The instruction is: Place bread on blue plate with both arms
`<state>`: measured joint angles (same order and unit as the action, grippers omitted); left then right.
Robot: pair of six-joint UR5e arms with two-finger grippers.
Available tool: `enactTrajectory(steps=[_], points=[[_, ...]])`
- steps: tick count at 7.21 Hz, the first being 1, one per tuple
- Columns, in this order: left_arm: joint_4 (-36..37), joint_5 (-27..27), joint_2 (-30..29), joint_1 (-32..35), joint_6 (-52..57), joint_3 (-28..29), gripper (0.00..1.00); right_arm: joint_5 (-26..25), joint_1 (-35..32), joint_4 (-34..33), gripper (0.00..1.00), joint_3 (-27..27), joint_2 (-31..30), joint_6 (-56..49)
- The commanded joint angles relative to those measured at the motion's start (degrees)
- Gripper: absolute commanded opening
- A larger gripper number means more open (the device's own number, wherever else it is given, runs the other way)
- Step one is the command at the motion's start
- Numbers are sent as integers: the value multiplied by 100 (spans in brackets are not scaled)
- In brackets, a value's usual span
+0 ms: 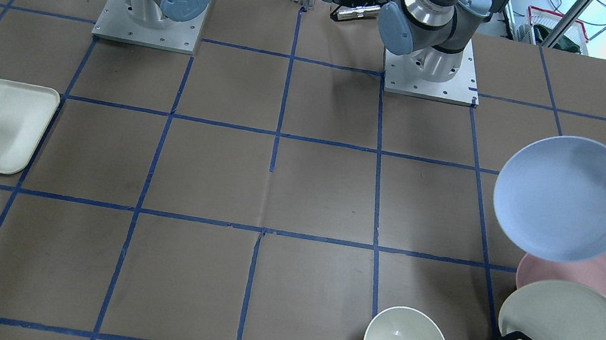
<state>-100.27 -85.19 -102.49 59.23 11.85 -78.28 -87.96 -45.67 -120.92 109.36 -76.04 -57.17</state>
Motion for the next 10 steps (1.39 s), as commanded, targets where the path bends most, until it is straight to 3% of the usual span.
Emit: enactTrajectory(steps=[1,3,4,7,10], points=[[573,990,-131,1051,-1129,-256,0,-19,-143,243,6,-151,-68,188],[2030,1572,-131,1694,-1673,-1194,0,-11,-144,367,5,-178,-95,294],[3116,1889,-183,2028,-2008,-1721,0,-2,-144,367,5,-178,-95,312],[5520,2050,-490,2775,-2696,-2989,0,-11,-214,393,4,-178,-130,452],[5922,2417,-877,3130,-2688,-3071,0,-19,-363,402,4,-178,-139,725]])
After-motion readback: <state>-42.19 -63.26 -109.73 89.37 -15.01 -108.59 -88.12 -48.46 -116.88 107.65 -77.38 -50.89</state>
